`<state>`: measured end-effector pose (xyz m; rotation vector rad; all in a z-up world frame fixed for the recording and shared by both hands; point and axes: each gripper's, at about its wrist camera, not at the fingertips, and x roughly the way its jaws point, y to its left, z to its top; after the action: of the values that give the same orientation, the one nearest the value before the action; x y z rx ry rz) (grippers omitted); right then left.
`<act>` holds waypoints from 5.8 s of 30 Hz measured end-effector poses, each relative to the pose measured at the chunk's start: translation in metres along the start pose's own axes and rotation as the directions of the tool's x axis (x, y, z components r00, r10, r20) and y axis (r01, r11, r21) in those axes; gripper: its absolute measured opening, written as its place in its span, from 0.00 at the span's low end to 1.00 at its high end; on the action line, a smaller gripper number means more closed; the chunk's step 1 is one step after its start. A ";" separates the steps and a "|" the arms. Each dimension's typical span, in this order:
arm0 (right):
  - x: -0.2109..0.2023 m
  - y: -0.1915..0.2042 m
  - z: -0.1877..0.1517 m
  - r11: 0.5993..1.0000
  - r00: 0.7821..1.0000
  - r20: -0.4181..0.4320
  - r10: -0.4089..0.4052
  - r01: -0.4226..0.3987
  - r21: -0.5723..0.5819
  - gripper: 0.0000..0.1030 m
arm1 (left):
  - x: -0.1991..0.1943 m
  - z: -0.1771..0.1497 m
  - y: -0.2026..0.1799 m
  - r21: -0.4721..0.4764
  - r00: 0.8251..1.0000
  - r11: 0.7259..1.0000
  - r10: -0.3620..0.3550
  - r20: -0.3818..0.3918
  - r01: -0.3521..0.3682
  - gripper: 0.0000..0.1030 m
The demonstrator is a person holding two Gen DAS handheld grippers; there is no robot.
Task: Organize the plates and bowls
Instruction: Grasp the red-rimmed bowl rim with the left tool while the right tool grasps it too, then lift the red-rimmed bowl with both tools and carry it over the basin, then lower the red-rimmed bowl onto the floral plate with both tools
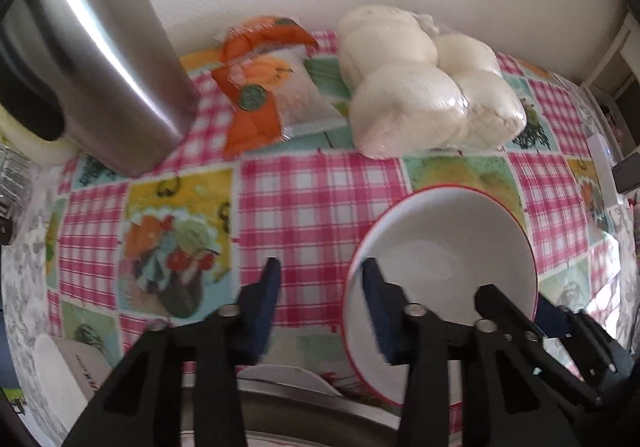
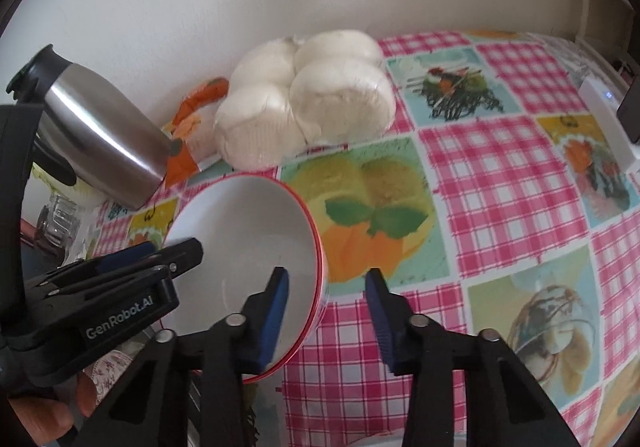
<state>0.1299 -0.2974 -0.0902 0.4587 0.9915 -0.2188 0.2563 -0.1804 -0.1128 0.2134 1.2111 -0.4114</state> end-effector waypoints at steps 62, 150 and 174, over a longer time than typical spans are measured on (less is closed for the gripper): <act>-0.165 0.118 -0.116 0.958 0.995 0.101 0.024 0.006 -0.288 0.23 | -0.179 -0.172 0.076 -0.299 0.930 0.915 -0.168 0.326 0.270 0.12; -0.056 0.131 -0.134 0.962 0.988 -0.153 0.009 -0.050 -0.268 0.23 | -0.085 -0.178 0.131 -0.481 0.961 0.832 -0.237 0.145 0.278 0.21; -0.064 0.128 -0.133 0.964 0.990 -0.138 0.029 -0.064 -0.259 0.25 | -0.096 -0.178 0.134 -0.471 0.955 0.832 -0.240 0.173 0.294 0.22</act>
<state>0.0439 -0.1240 -0.0630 0.2549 1.1213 -0.0119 0.1307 0.0263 -0.0921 -0.4234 1.2036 -0.3371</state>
